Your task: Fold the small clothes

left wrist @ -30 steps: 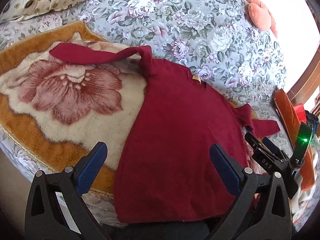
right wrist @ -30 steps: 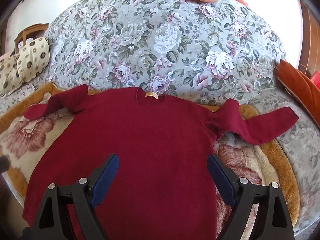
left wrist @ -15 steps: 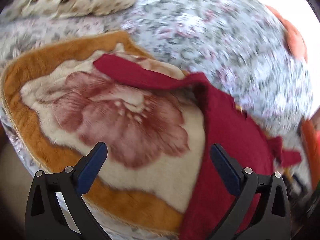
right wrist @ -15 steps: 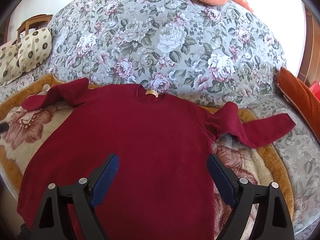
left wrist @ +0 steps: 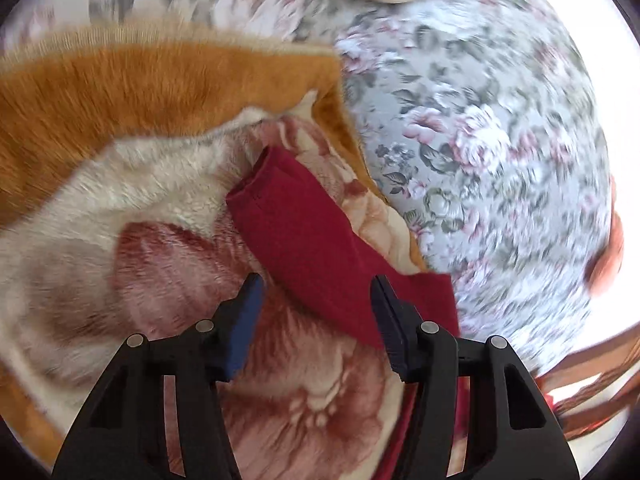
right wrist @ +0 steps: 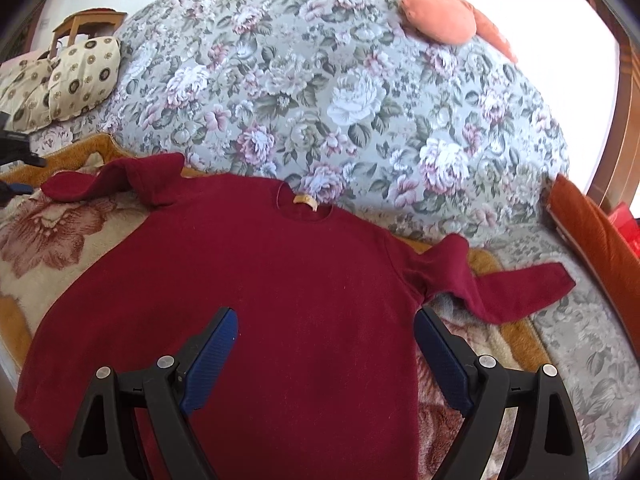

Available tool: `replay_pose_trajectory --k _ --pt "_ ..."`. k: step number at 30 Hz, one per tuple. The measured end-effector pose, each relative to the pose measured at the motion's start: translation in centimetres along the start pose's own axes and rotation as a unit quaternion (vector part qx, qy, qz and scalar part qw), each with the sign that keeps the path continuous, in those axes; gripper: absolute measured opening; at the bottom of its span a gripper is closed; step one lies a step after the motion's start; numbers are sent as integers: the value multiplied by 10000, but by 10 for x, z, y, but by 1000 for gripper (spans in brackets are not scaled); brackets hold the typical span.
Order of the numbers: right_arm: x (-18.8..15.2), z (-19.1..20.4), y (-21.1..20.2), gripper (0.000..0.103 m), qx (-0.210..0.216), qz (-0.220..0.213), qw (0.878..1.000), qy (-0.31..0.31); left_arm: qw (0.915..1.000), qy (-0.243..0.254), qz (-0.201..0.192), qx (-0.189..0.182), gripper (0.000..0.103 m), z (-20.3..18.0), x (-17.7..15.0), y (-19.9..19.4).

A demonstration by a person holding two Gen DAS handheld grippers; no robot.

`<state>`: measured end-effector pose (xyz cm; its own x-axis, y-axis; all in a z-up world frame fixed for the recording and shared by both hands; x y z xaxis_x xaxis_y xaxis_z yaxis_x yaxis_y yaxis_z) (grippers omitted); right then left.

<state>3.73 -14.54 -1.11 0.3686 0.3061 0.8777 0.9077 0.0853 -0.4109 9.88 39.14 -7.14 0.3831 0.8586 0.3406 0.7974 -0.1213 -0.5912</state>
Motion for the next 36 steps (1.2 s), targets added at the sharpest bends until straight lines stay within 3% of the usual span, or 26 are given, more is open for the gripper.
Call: replay_pose_trajectory --k 4,12,14,15,20,24,30,33,36 --pt "1 6 -2 88 -9 -86 9998 -169 9989 -466 98 50 54 14 3 26" --pt "2 8 -4 88 -27 -177 9997 -187 9980 -436 -444 -102 54 12 9 37" --pt "2 8 -4 88 -21 -179 9997 -162 9975 -365 -585 152 26 12 8 36" --pt "2 7 -4 88 -15 -179 9997 -159 9971 -333 -596 338 6 12 8 37" --pt "2 7 -4 88 -27 -188 9997 -159 9931 -26 -812 842 5 3 9 26" --pt "1 6 -4 88 -26 -206 9997 -122 9763 568 -1667 1258 5 -26 33 -17" --pt "2 5 -6 88 -53 -247 9997 -78 9706 1059 -1937 955 5 -65 52 -43" --pt "2 4 -6 88 -50 -258 9996 -83 9765 1332 -1641 420 5 -97 37 -34" --pt "2 3 -7 88 -50 -271 9996 -75 9764 1746 -1240 -278 5 -142 3 -13"
Point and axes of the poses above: each gripper's, at about its wrist camera, not at the fingertips, and y roughly the way its jaws point, z to its left, x to its top, the point moved 2 cm from there along y, roughly the way its jaws point, and after that the axes turned 9 degrees about -z, right-handed, at the moved point
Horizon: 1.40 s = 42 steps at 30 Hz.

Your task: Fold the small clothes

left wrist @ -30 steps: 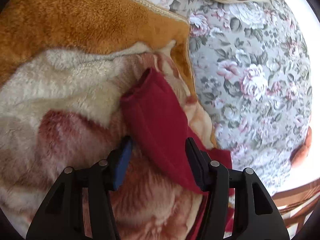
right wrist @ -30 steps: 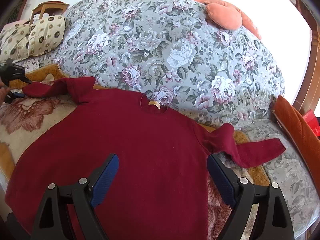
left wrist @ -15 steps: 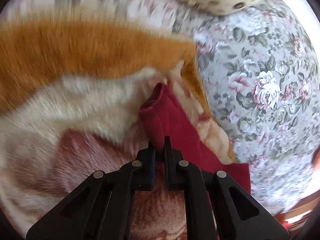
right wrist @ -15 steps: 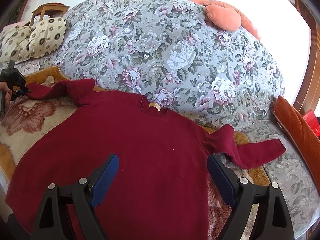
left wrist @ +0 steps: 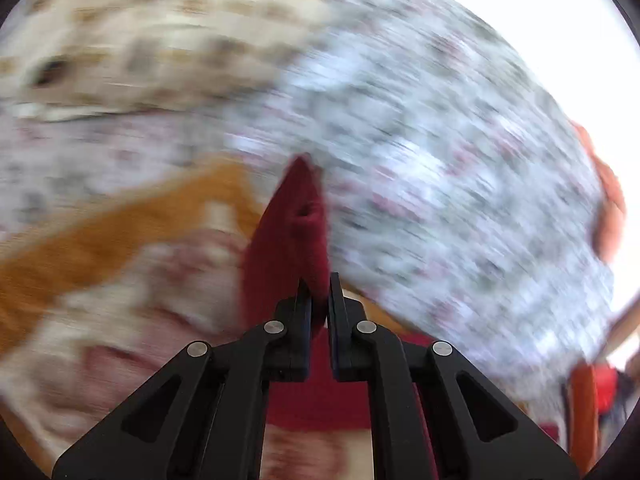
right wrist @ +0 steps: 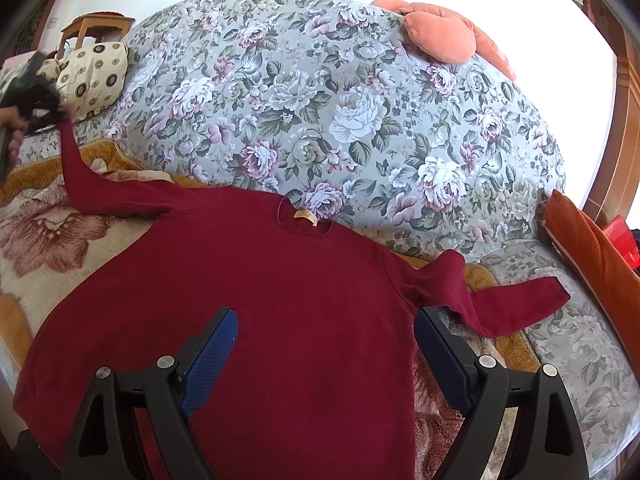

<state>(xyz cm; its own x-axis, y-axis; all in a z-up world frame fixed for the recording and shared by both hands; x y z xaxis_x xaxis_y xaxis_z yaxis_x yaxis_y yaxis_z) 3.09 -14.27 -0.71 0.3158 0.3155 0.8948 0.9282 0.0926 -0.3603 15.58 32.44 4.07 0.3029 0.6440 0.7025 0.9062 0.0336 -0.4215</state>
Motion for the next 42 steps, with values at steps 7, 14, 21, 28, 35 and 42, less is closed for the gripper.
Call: replay_pose_trajectory --k 7,14,21,28,35,42 --pt "0 -6 -1 88 7 -2 9999 151 9828 485 845 -1568 5 -155 -102 57" --pt "-4 -9 -2 88 -56 13 9998 205 9584 721 1847 -2055 5 -257 -213 116" --pt "-4 -28 -15 88 -191 -311 9971 667 9351 1503 2315 -2224 5 -304 -265 128" --pt "-3 -32 -23 88 -179 -502 9952 825 9295 1517 2387 -2367 5 -320 -279 130" --pt "-2 -28 -22 88 -176 -477 9959 744 9062 1236 3130 -2562 40 -320 -308 142" --pt "-3 -27 -23 88 -207 -473 9963 694 8922 1320 3223 -2875 61 -305 -301 107"
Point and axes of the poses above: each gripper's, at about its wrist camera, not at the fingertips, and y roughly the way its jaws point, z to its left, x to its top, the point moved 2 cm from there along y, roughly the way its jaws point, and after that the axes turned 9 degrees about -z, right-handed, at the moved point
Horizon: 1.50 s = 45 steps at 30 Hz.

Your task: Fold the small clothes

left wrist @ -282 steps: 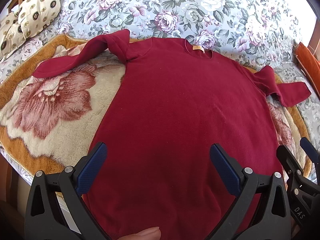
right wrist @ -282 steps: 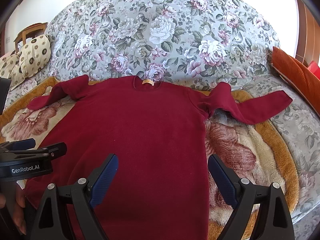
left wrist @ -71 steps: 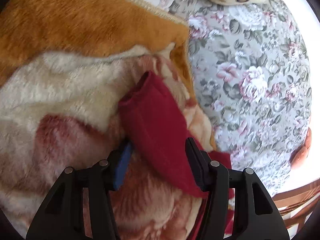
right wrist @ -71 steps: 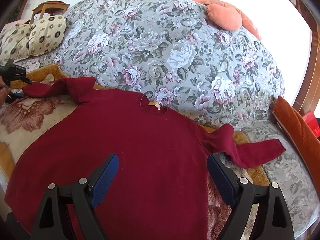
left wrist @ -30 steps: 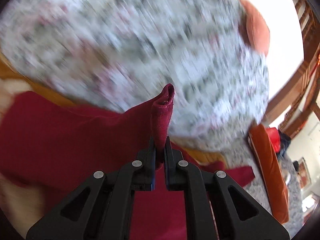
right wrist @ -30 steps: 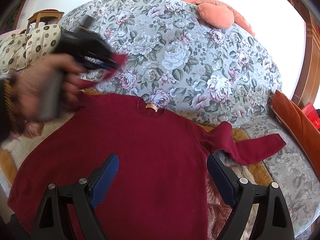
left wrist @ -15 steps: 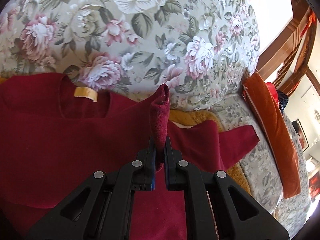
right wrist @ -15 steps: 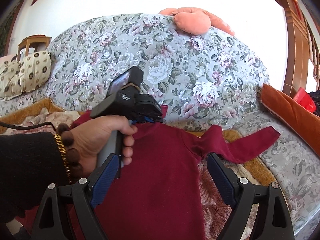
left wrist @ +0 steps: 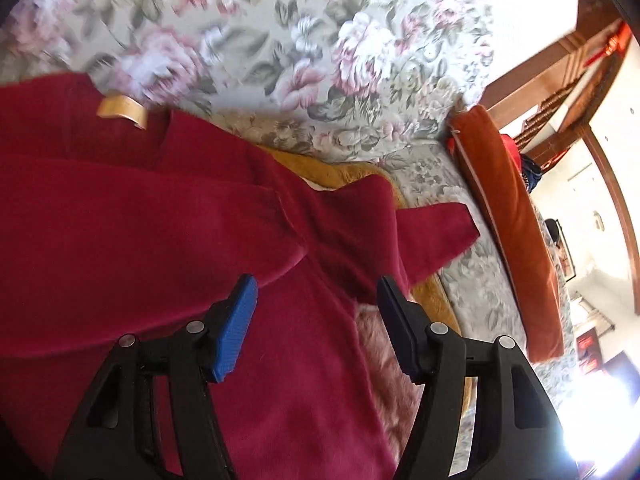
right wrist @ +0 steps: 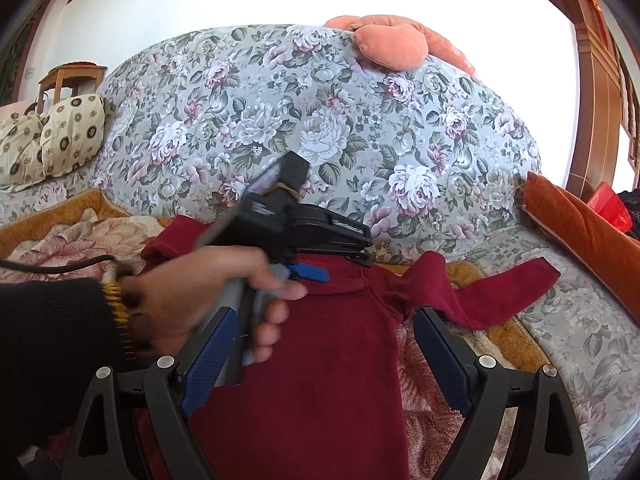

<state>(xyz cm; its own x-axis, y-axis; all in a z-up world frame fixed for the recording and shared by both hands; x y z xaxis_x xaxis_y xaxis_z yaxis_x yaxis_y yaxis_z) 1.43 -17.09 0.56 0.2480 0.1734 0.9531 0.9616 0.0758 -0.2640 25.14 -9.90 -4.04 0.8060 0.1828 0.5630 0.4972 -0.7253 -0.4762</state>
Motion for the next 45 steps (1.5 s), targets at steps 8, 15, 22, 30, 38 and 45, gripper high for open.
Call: replay_pose_trajectory --k 8,15,22,30,38,45 --pt "1 2 0 88 -4 9 10000 -46 9740 -212 -1292 1849 61 106 20 -139" --pt "0 10 1 88 -2 54 9996 -265 9688 -702 -945 2181 35 156 2 -143" --pt "0 10 2 88 -2 60 9998 -211 9648 -335 -1082 2375 44 139 58 -124" --pt "-1 9 4 88 38 138 9997 -209 9498 -842 -974 2852 46 184 68 -97" --pt "24 -43 46 88 798 509 9940 547 9555 -1007 -1862 2055 46 200 42 -123" --pt "19 -115 207 55 1908 1718 9405 2227 9500 -721 -1898 2371 46 183 37 -119"
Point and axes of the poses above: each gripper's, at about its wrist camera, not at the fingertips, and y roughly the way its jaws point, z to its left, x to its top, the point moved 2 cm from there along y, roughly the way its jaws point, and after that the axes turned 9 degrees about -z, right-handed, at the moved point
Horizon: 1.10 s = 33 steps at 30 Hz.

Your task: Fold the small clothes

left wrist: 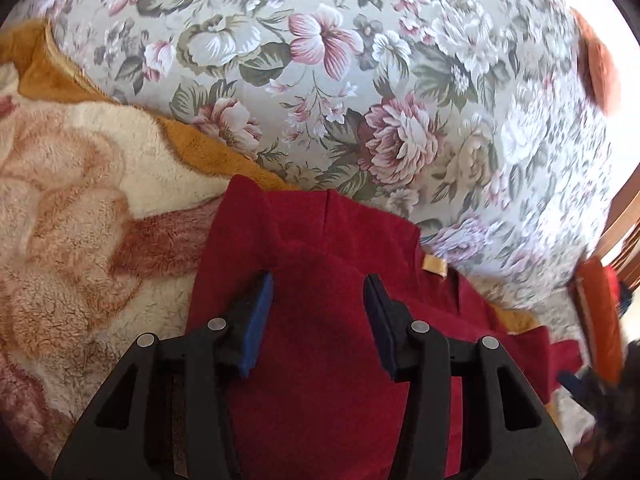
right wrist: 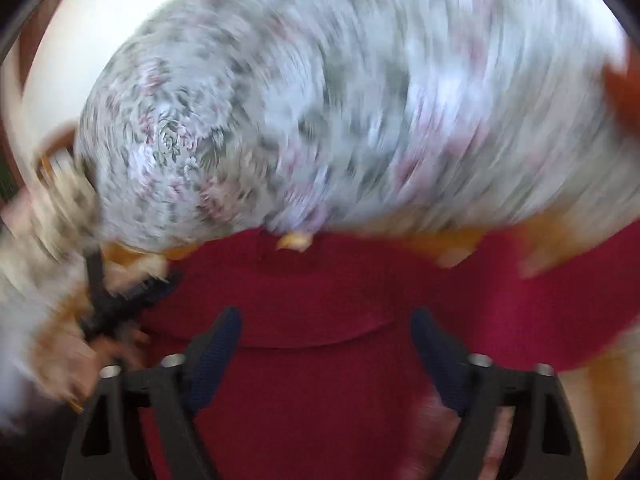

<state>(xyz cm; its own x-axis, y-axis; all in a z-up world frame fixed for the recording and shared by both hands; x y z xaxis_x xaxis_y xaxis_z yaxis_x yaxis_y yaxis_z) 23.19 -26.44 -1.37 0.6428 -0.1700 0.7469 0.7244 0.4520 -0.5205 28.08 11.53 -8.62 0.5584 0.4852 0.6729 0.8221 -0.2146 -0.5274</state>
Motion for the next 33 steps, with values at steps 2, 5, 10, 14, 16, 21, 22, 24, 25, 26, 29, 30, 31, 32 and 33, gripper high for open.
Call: replay_pose_trajectory --k 2,5,10,14,16,21,22,24,25,26,29,30,31,32,33 --pt "2 -34 38 49 223 467 9953 817 9998 157 -1 136 46 -5 -1 3" --pt "0 -66 66 48 158 730 9871 1414 9995 247 -21 197 46 -7 -3 6" --pt "-5 -75 81 49 719 1053 9717 1990 9997 201 -34 150 46 -4 -2 6" --pt "-6 -68 92 47 582 1312 9715 1888 9997 202 -33 150 46 -5 -3 5" --pt "-3 -72 97 47 559 1231 9675 2137 9997 201 -35 147 46 -4 -3 6" --pt "-2 -73 105 6 217 1162 9789 1668 9997 200 -75 123 46 -4 -3 5" --pt "-1 -69 103 6 215 1088 9841 1388 9996 219 -122 138 46 -5 -3 2" --pt "2 -68 95 6 92 925 9907 990 9986 350 -318 233 47 -9 -3 -5" --pt "3 -69 92 6 33 853 9923 897 9981 397 -399 246 49 -11 -3 -9" --pt "4 -71 90 6 -108 804 9937 779 9976 422 -464 301 54 -11 -3 -11" --pt "8 -79 86 6 -283 736 9945 688 9974 426 -482 327 54 -11 -2 -10" --pt "9 -82 86 6 -331 710 9945 694 9974 445 -455 333 54 -11 -2 -9" --pt "8 -84 87 6 -326 729 9941 733 9975 455 -426 338 54 -12 -3 -7" --pt "6 -85 89 6 -311 780 9937 742 9976 458 -383 351 54 -12 -3 -5" --pt "4 -86 91 6 -314 777 9940 706 9977 456 -344 365 54 -11 -3 -4"
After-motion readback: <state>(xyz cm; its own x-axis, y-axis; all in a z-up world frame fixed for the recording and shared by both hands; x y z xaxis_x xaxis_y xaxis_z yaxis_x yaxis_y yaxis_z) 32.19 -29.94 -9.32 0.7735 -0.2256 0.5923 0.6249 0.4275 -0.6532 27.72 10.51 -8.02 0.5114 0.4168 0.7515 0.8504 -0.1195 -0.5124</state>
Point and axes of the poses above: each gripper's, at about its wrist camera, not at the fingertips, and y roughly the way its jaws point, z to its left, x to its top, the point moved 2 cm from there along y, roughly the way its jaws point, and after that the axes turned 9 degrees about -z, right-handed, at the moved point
